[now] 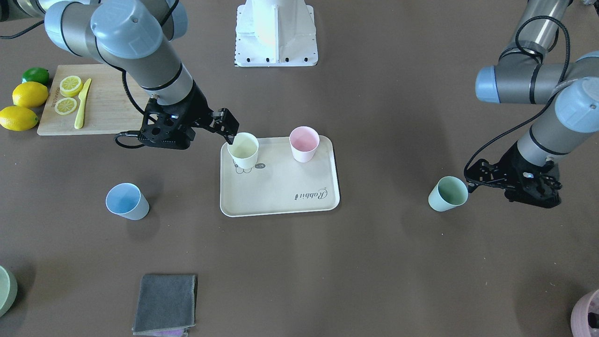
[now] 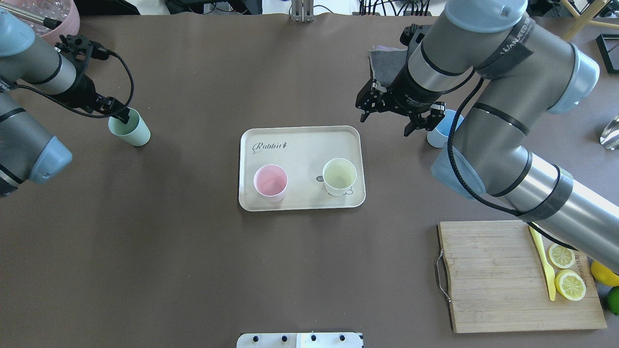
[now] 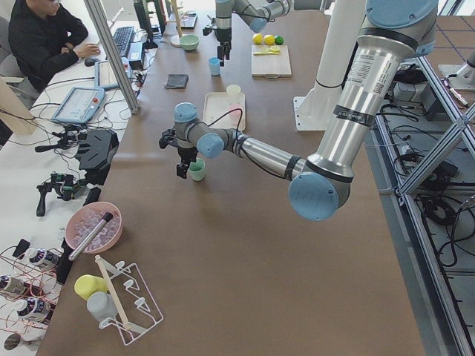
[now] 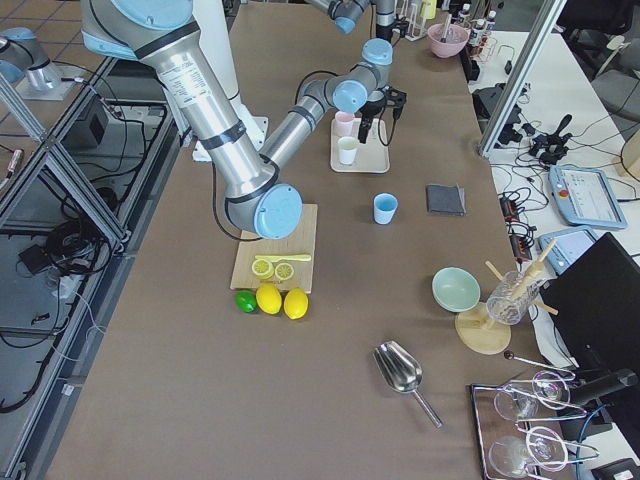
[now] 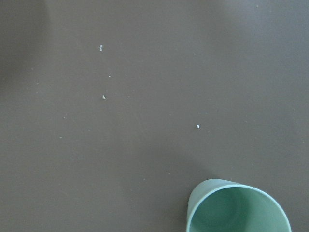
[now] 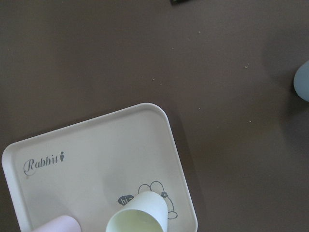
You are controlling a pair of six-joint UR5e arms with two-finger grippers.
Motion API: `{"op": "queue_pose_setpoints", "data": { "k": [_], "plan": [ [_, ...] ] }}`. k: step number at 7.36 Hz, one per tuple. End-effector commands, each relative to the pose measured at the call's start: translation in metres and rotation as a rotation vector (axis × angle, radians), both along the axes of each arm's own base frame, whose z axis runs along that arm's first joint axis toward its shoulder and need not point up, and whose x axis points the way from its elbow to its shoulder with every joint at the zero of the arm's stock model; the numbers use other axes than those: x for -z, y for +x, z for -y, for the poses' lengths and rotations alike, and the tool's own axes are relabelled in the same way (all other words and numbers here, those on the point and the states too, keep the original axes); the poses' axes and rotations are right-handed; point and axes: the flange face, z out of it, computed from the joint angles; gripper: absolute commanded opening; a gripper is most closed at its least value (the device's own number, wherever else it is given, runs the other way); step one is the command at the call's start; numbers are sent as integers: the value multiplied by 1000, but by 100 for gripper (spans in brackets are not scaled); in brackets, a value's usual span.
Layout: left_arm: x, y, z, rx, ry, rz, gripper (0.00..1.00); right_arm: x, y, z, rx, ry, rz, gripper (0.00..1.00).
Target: Place all cups on tray
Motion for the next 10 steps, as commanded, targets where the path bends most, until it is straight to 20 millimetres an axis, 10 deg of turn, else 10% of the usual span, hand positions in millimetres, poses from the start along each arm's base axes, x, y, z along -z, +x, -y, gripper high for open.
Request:
{"op": "queue_pose_setpoints", "data": {
  "k": [1, 2, 7, 10],
  "plan": [
    [-20, 14, 1, -7, 2, -7, 67, -2, 38, 18, -4, -4, -9, 100],
    [-19, 15, 2, -11, 6, -6, 4, -2, 59, 26, -8, -11, -7, 100],
    [37, -2, 25, 3, -22, -56, 0, -94, 141, 44, 69, 110, -102, 100],
    [193, 16, 32, 96, -133, -96, 0, -159, 138, 34, 89, 154, -198, 100]
  ]
}}
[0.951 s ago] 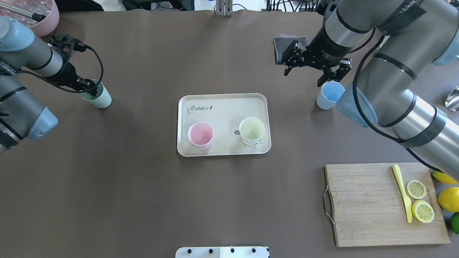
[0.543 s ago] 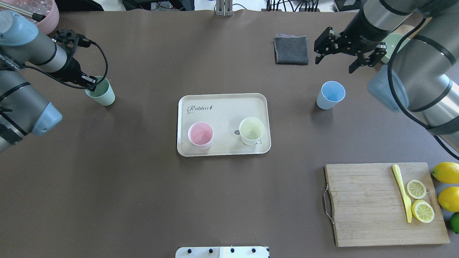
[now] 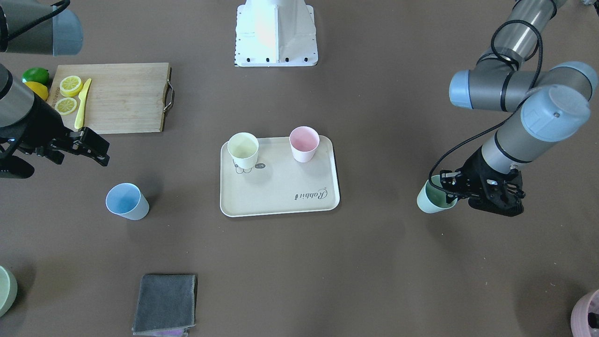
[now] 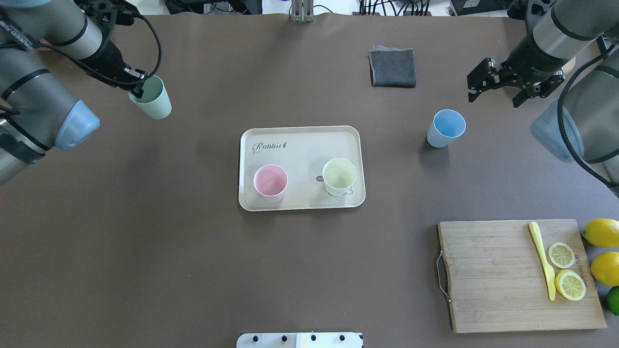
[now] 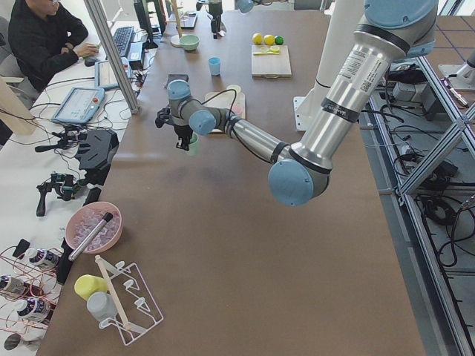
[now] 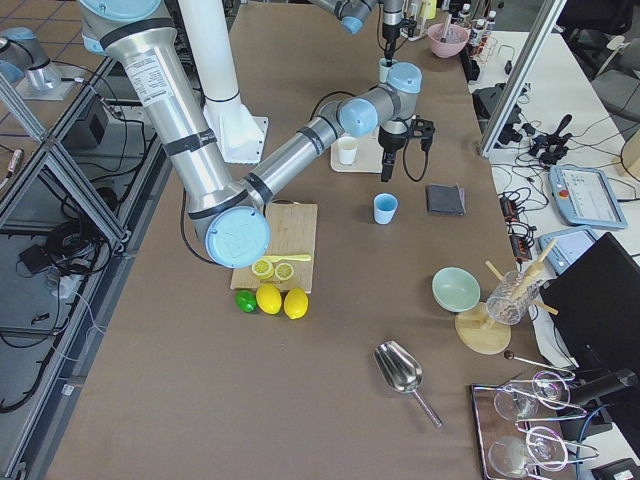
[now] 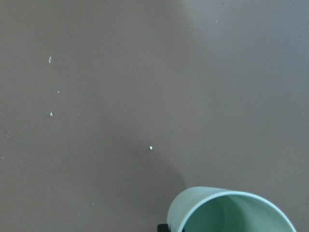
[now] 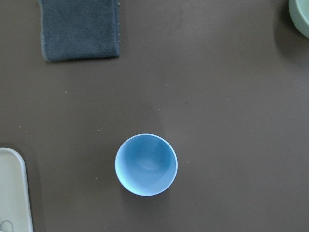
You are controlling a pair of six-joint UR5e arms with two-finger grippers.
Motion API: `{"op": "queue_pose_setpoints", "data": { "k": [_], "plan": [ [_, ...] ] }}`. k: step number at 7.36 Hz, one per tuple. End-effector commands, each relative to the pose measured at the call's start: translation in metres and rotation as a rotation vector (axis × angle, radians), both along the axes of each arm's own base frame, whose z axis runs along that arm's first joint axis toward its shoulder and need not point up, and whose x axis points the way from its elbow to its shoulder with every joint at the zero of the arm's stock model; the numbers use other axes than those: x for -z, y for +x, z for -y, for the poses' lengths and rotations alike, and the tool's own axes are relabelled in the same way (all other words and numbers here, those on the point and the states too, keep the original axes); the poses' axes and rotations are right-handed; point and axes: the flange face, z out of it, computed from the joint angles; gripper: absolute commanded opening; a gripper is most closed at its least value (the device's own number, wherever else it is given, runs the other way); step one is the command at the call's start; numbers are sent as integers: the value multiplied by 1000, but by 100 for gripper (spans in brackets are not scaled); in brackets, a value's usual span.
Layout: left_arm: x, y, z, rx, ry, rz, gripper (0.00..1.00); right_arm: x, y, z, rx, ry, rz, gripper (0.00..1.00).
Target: Place all cups on tray
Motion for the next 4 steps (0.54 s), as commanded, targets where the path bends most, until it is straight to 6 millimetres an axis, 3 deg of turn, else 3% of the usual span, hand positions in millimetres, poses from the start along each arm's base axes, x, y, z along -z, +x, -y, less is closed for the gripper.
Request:
{"op": "queue_pose_setpoints", "data": {
  "k": [1, 2, 4],
  "plan": [
    [94, 51, -21, 55, -95, -56, 0, -46, -14, 8, 2, 44, -34, 100],
    [117, 83, -36, 60, -115, -70, 0, -63, -24, 18, 3, 71, -17, 100],
    [127, 129, -62, 90, -111, -43, 0, -84, -43, 25, 21, 77, -14, 100]
  ]
}}
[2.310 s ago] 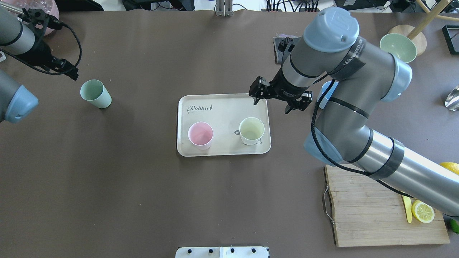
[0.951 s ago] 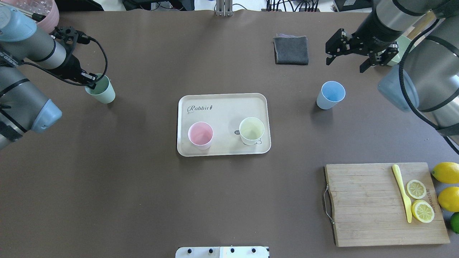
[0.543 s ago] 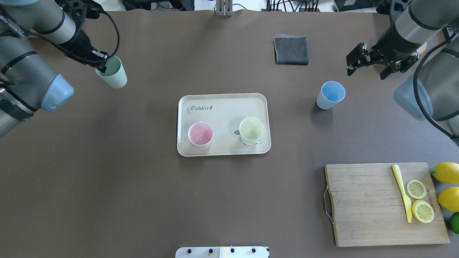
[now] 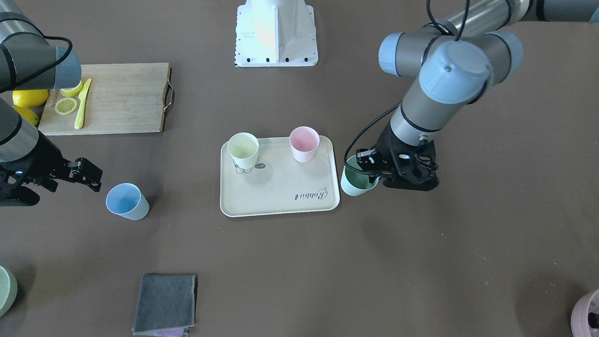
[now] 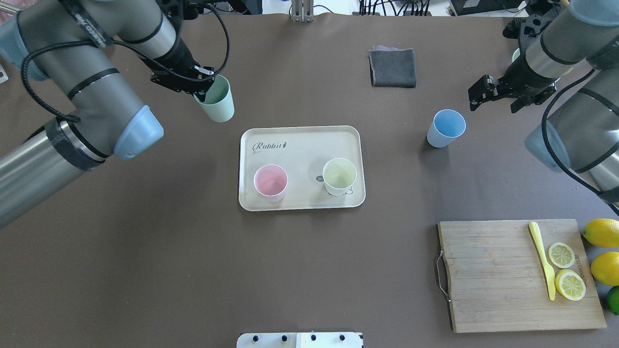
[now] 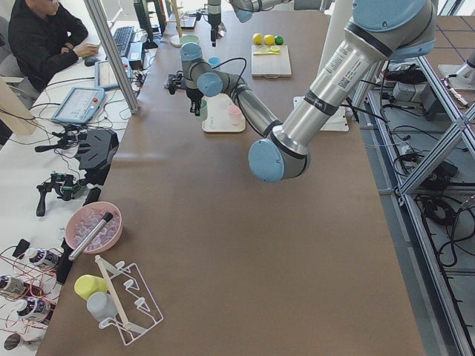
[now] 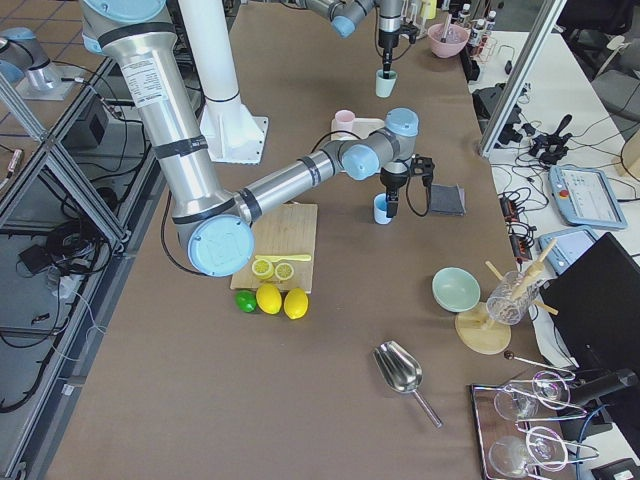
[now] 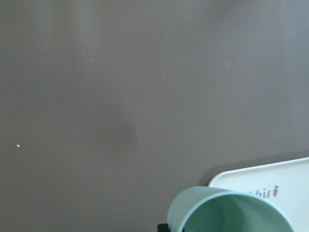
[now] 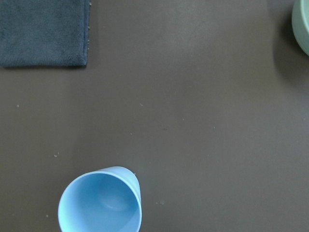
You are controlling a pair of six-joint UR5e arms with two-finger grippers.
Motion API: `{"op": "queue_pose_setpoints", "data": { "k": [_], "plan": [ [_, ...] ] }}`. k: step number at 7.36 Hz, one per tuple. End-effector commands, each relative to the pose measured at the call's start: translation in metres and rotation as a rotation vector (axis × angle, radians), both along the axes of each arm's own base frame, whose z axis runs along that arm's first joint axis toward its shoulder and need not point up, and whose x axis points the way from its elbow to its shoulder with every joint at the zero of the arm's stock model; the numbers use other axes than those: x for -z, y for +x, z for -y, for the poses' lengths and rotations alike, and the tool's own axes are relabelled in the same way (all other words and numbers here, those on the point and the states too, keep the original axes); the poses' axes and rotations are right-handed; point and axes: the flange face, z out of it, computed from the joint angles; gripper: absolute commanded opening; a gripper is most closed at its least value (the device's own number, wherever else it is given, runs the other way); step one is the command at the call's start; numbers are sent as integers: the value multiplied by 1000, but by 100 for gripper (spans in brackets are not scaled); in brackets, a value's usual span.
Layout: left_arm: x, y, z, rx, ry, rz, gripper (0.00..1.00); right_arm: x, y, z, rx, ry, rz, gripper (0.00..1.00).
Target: Place all cups on tray
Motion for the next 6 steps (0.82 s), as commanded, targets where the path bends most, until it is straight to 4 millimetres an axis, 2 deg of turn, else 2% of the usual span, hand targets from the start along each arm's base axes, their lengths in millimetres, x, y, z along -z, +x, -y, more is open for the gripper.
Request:
{"op": "queue_pose_setpoints", "data": {
  "k": [1, 2, 4, 6],
  "plan": [
    [8, 35, -21, 11, -8, 11, 0, -14, -21, 0, 22, 11, 4, 100],
    [7, 43, -26, 5, -4, 18, 0, -14, -32, -6, 37, 7, 6, 100],
    [8, 42, -27, 7, -1, 17, 0, -19, -54, -14, 38, 7, -22, 100],
    [7, 48, -31, 0, -1, 21, 0, -31, -59, -10, 38, 14, -26, 100]
  ]
}}
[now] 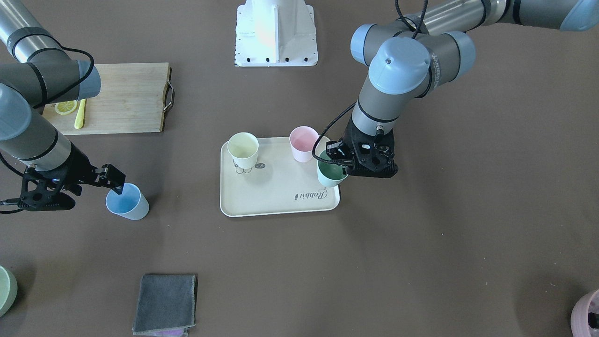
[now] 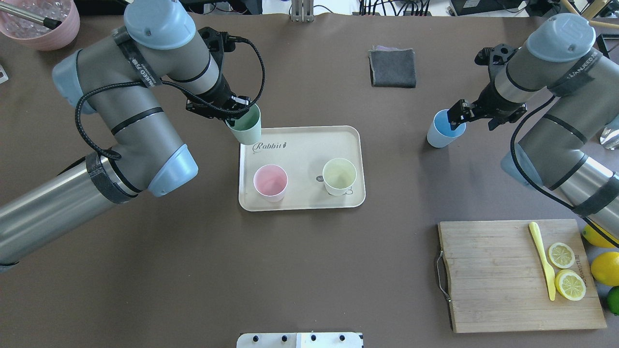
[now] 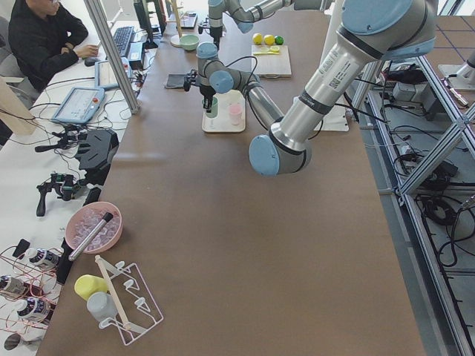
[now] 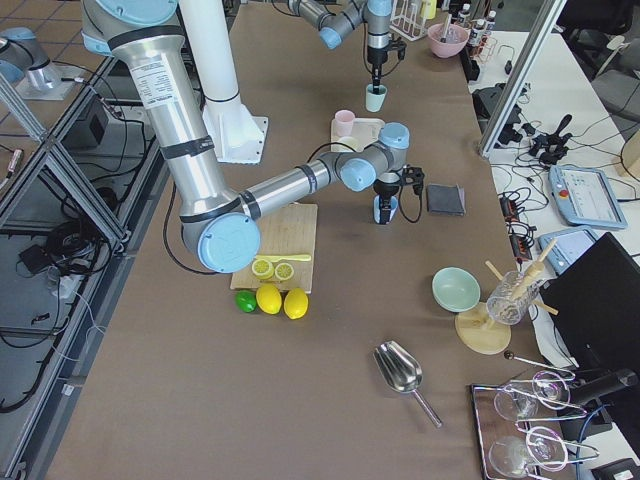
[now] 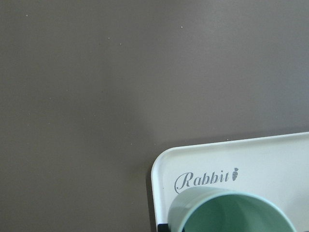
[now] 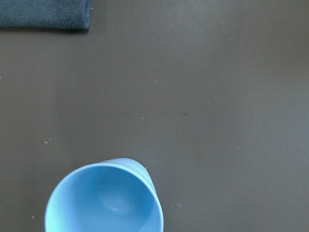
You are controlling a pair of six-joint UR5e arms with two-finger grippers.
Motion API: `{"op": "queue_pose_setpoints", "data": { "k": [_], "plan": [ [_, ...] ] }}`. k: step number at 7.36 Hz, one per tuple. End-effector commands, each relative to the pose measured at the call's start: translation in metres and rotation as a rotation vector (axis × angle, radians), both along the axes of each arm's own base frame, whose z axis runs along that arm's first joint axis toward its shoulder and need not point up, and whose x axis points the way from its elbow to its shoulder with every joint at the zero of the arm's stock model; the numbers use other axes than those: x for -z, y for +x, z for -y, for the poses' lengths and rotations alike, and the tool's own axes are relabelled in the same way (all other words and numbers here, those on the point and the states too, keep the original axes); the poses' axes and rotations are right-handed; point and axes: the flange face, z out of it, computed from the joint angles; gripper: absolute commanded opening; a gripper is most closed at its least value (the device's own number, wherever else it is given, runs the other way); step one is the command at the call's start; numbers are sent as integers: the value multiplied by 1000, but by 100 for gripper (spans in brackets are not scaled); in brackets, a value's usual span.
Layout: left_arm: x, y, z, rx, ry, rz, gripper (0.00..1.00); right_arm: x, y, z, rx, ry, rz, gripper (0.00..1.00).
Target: Place all cups on tray
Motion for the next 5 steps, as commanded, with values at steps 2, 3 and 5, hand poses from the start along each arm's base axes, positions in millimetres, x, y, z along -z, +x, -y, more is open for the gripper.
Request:
{"op": "queue_pose_setpoints", "data": {
  "k": [2, 3, 5],
  "plan": [
    [-2, 14, -12, -18, -7, 0, 0, -17, -11, 3, 2, 12, 4, 93],
    [-5, 15, -14, -20, -10, 4, 0, -16, -14, 1, -16, -10, 10, 48],
    [-10, 38, -27, -16, 24, 39, 0, -8, -18, -2, -10, -1, 19, 0]
  ]
}}
